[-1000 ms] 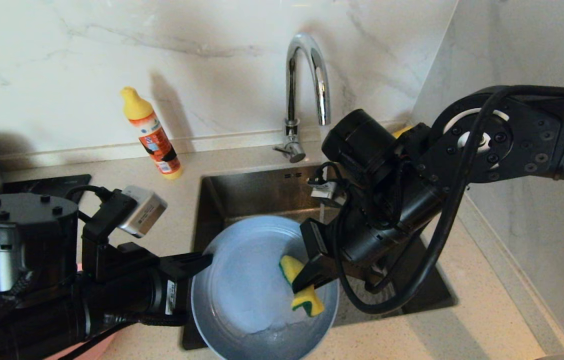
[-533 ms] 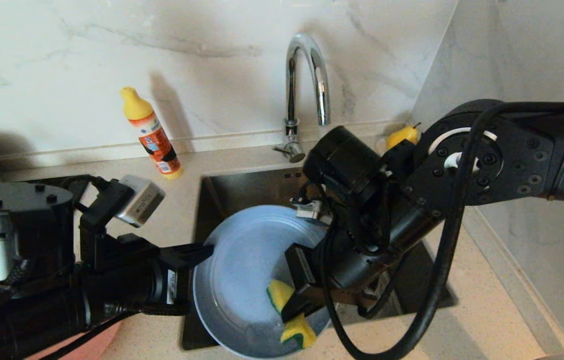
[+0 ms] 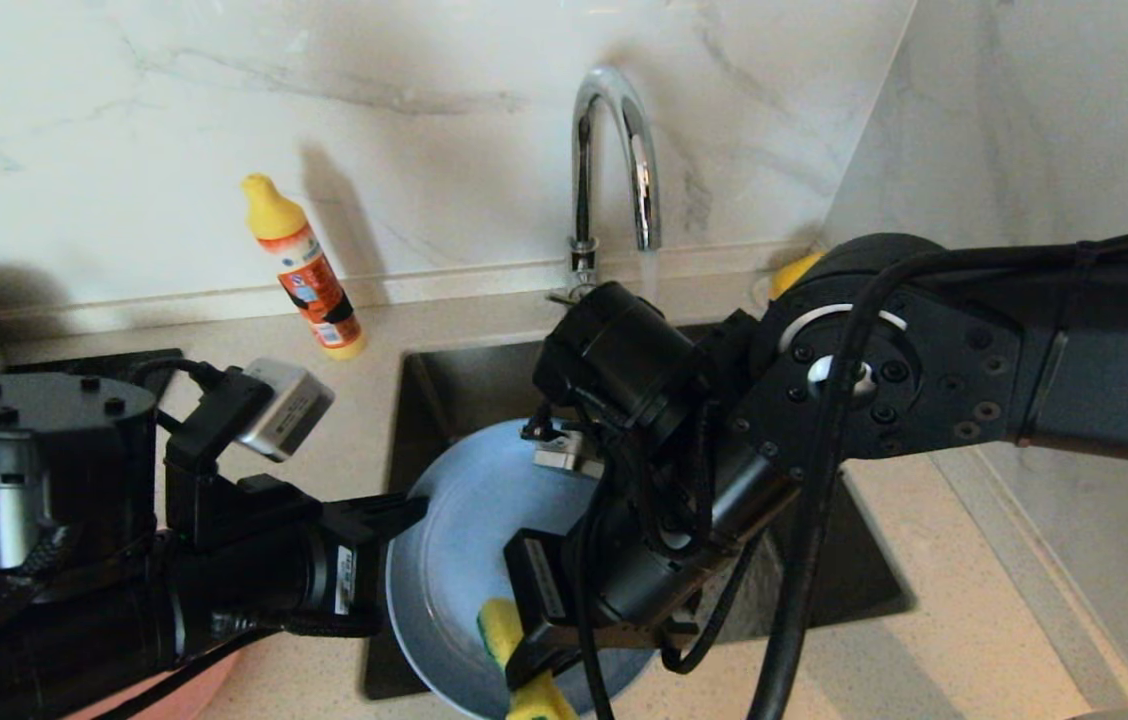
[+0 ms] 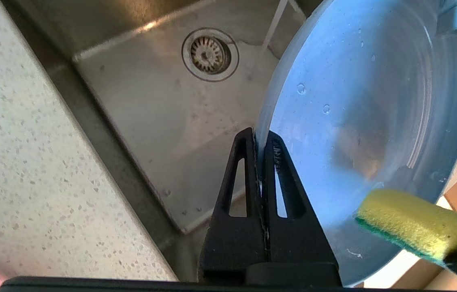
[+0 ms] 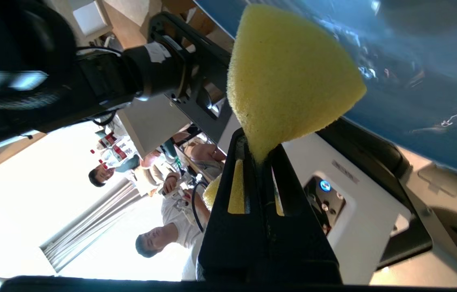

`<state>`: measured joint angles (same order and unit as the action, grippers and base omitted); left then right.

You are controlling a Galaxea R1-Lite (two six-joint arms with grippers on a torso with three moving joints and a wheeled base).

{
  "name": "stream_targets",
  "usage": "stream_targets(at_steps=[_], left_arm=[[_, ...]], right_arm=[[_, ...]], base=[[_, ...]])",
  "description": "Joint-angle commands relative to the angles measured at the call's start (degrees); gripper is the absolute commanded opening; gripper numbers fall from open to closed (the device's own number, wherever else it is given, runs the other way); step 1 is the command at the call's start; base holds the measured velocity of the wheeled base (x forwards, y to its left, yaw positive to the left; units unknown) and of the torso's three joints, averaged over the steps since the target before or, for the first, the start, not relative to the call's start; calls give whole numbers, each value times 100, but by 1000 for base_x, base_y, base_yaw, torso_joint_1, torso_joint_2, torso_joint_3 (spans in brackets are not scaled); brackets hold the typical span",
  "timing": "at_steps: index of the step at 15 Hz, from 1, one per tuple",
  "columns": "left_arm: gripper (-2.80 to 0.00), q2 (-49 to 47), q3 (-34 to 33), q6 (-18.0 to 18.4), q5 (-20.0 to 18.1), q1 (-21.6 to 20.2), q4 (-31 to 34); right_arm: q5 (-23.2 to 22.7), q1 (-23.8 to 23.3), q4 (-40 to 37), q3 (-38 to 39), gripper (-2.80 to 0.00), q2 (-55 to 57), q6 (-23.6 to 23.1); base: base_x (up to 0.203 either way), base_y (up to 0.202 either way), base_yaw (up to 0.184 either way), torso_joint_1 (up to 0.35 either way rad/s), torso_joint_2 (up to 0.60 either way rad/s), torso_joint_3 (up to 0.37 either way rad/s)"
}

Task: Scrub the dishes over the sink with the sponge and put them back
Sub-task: Wipe the plate

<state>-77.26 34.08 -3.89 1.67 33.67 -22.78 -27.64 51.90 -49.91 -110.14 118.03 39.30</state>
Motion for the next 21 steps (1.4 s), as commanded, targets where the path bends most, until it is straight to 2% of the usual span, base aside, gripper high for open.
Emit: stream_targets(at_steps=[1, 8, 21], left_arm=[[-280, -35, -16, -32, -7, 0, -16], [-280, 36, -136, -41, -18, 17, -7], [-280, 137, -236, -129, -18, 12, -7]], right_arm=[[-3, 48, 105, -34, -280, 53, 25], [30, -25, 491, -42, -280, -17, 57], [13, -860, 305, 10, -280, -540, 69]], base=[[0, 0, 0, 0, 0, 0], [0, 0, 0, 0, 0, 0], [0, 0, 0, 0, 0, 0]])
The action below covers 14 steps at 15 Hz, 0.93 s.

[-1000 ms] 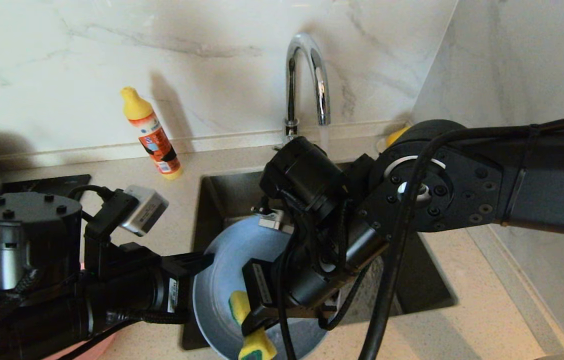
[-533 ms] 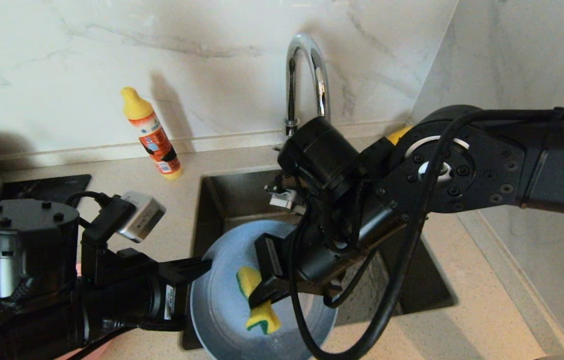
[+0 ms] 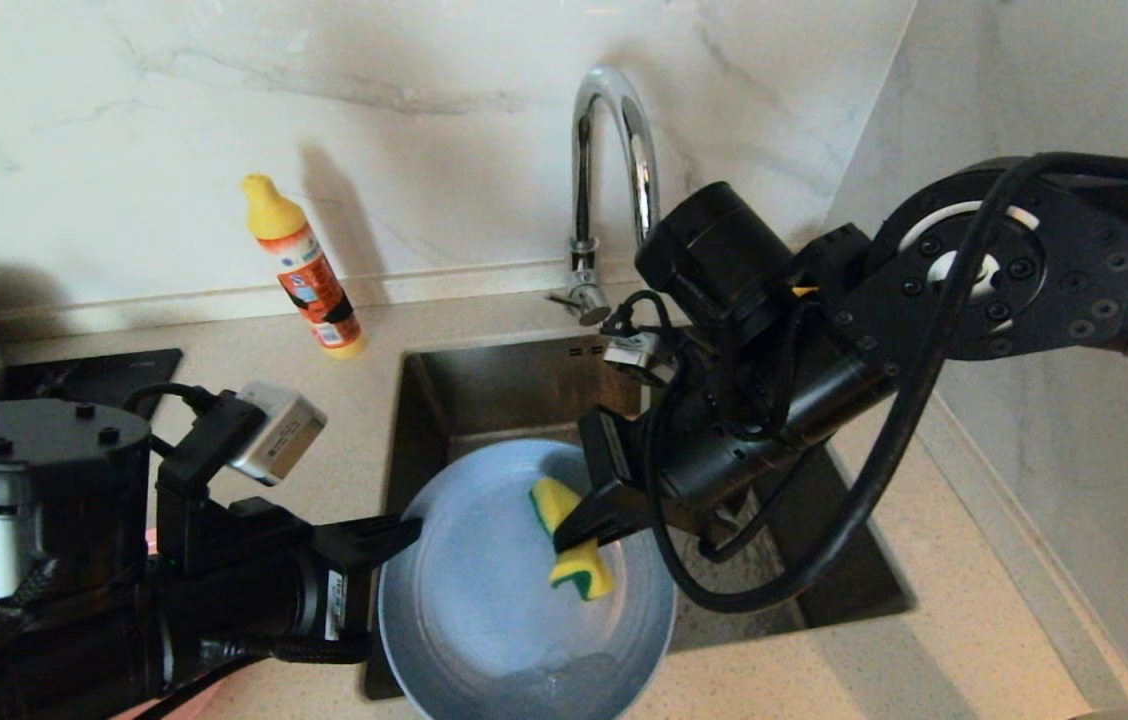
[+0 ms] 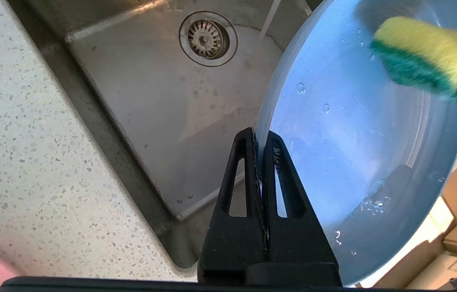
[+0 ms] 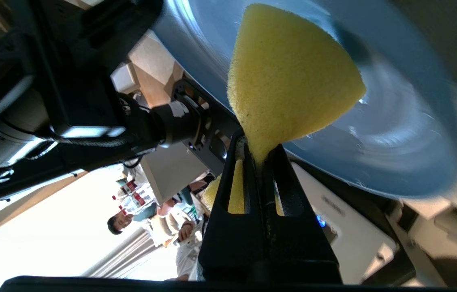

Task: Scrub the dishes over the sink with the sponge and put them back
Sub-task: Wipe the plate

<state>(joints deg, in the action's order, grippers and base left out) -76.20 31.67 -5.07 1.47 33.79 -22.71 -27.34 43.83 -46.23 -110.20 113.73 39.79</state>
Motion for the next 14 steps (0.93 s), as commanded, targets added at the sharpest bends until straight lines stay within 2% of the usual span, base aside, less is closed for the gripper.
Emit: stream_targets(at_steps=[1, 5, 8, 10, 14], left_arm=[[-280, 37, 6, -11, 2, -4, -23], [-280, 27, 82, -11, 2, -4, -23], [-280, -15, 153, -29, 2, -13, -23], [-280, -26, 205, -139, 10, -13, -23], [-280, -126, 234, -203, 11, -13, -26]], right_arm=[[-17, -93, -209, 31, -280, -167, 12], [-31, -132, -615, 81, -280, -232, -32], [-51, -114, -619, 497, -280, -289, -56], [-52, -22, -598, 730, -280, -243, -76], [-36, 311, -487, 714, -280, 48, -77]], base=[[0, 0, 0, 0, 0, 0], [0, 0, 0, 0, 0, 0], [0, 0, 0, 0, 0, 0], [0, 0, 0, 0, 0, 0], [0, 0, 0, 0, 0, 0]])
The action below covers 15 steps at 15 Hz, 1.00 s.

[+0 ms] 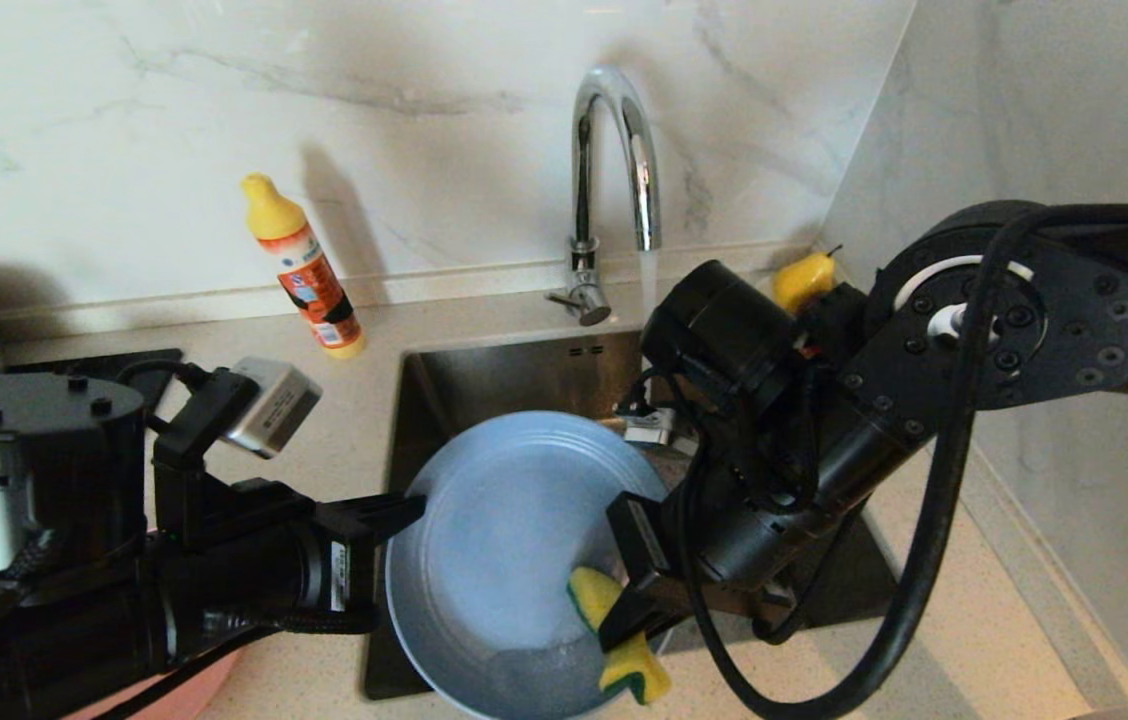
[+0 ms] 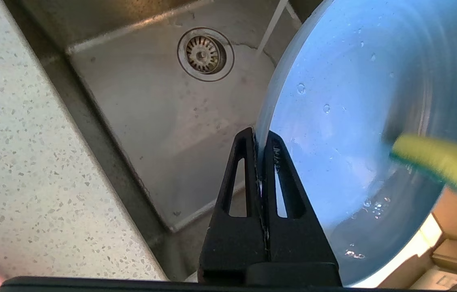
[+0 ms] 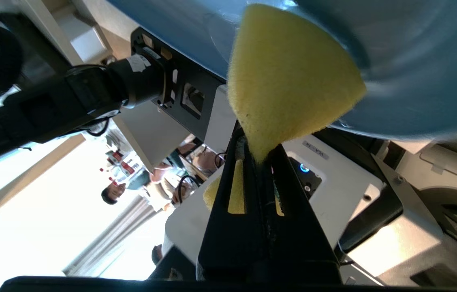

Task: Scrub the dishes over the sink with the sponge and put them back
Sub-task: Wipe the plate

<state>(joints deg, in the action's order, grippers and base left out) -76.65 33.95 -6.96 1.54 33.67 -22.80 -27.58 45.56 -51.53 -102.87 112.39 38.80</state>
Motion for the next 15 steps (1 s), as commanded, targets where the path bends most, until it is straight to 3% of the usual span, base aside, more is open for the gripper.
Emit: stream_targets(at_steps=[1, 8, 11, 15], left_arm=[[-280, -105, 6, -24, 5, -9, -32], [-280, -324, -12, -119, 5, -10, -208], [-280, -446, 55, -169, 10, -10, -208], [-280, -896, 564, -636, 52, -25, -172]], right_arm=[[-15, 220, 182, -34, -280, 245, 27], [6, 592, 365, -343, -280, 287, 50], [-13, 346, 340, -477, -280, -217, 69], [-18, -125, 145, -510, -280, -1479, 41]], base=[[0, 0, 0, 0, 0, 0], [0, 0, 0, 0, 0, 0], [0, 0, 0, 0, 0, 0], [0, 0, 0, 0, 0, 0]])
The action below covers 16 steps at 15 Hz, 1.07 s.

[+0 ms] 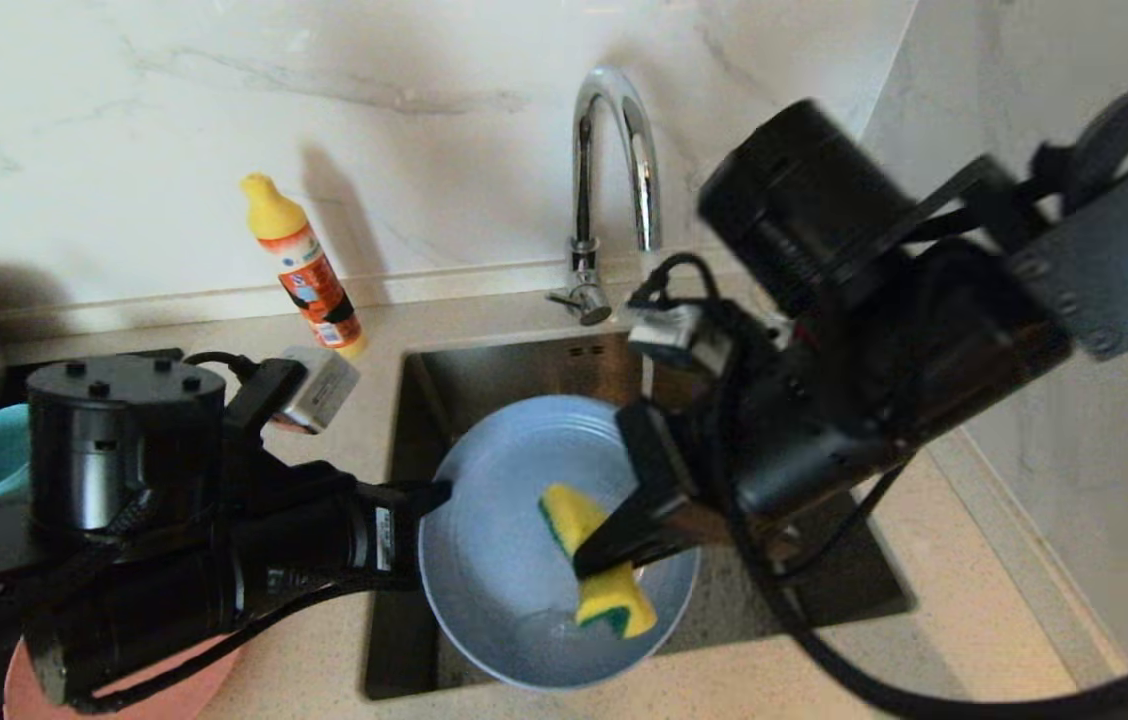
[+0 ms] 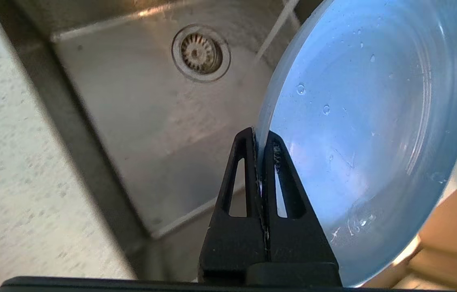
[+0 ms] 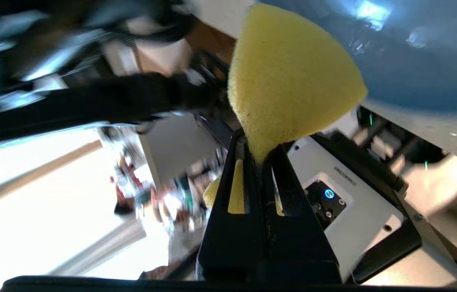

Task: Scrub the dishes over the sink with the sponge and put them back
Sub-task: Wipe the plate, then rinse the plate

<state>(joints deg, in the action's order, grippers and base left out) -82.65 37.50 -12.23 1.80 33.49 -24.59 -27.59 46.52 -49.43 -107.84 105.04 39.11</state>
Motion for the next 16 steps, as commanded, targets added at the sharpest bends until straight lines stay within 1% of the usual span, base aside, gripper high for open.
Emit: stream_targets(at_steps=[1, 3, 5, 6, 8, 9, 11, 13, 16], left_arm=[[-280, -502, 386, -270, 96, -8, 41], [-280, -1065, 800, -546, 349, -13, 144], [-280, -1629, 1251, -638, 652, -17, 251], [-280, -1888, 1486, -657, 762, -18, 280], [-280, -2345, 1882, -671, 1077, -12, 353], [-280, -2600, 2063, -666, 1315, 2, 397], [-280, -3053, 2498, -666, 1600, 21, 468], [-280, -3404, 2999, -674, 1697, 25, 567], [-280, -3768, 3564, -684, 1717, 96, 738]], right_arm=[[-21, -422, -115, -15, -280, -1061, 3], [-37, -974, -252, 43, -280, -1631, -9], [-149, -1576, -386, 233, -280, -2031, -15], [-262, -1889, -394, 445, -280, -2198, -13], [-401, -2453, -360, 1078, -280, -2465, -7], [-433, -2658, -341, 1457, -280, -2583, -10], [-485, -3031, -108, 2163, -280, -2795, -15], [-716, -3362, 394, 2890, -280, -3019, -21], [-866, -3671, 831, 3488, -280, -3180, -28]], base=[[0, 0, 0, 0, 0, 0], [0, 0, 0, 0, 0, 0], [0, 0, 0, 0, 0, 0], [0, 0, 0, 0, 0, 0], [0, 0, 0, 0, 0, 0], [0, 0, 0, 0, 0, 0], [0, 0, 0, 0, 0, 0], [0, 0, 0, 0, 0, 0], [0, 0, 0, 0, 0, 0]])
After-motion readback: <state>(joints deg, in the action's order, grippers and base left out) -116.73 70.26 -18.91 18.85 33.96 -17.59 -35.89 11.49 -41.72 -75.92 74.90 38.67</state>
